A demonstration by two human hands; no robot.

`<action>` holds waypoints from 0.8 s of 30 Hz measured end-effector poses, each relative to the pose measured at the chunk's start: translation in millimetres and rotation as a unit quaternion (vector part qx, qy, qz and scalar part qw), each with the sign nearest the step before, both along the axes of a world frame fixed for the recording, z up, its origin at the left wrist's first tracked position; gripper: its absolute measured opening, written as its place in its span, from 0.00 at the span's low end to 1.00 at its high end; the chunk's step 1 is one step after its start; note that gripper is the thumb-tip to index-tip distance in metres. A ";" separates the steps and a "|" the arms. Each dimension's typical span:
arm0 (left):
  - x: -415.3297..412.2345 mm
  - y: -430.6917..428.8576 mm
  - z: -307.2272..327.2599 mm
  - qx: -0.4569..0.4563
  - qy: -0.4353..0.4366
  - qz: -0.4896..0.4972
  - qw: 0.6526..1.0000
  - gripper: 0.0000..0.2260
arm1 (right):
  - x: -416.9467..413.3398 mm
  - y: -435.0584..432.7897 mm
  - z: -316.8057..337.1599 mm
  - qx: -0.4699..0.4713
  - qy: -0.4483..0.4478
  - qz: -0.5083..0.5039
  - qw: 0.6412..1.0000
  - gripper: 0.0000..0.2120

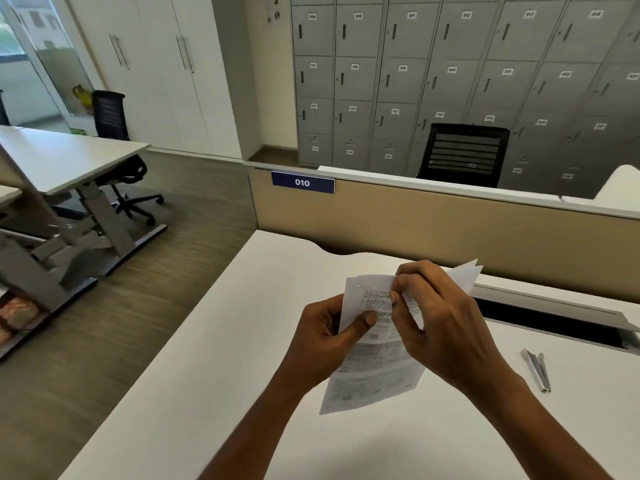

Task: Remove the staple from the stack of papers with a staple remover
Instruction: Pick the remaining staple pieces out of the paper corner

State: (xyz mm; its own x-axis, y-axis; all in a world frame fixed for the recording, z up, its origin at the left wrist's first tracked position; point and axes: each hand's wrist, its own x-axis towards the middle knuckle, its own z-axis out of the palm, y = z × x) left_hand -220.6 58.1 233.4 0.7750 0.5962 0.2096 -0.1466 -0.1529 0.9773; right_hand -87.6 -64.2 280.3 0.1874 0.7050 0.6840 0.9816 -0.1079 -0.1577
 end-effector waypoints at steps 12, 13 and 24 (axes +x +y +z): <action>-64.0 135.1 -12.2 0.012 -0.006 -0.062 0.998 0.10 | -82.1 117.7 -5.2 -0.004 0.021 -0.064 0.998 0.18; -69.4 146.3 -14.0 0.008 -0.006 -0.060 0.998 0.10 | -89.4 127.8 -5.3 -0.006 0.026 -0.063 0.998 0.20; -108.7 218.0 -47.3 -0.045 -0.004 -0.025 0.999 0.10 | -120.5 213.1 -28.1 -0.037 0.042 -0.043 0.998 0.16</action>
State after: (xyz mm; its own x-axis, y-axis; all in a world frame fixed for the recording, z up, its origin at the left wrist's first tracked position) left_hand -329.4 276.0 186.1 0.8033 0.5728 0.1632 -0.1595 -0.0571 0.9855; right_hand -208.1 148.8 252.2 0.3035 0.7320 0.6099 0.9520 -0.2057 -0.2269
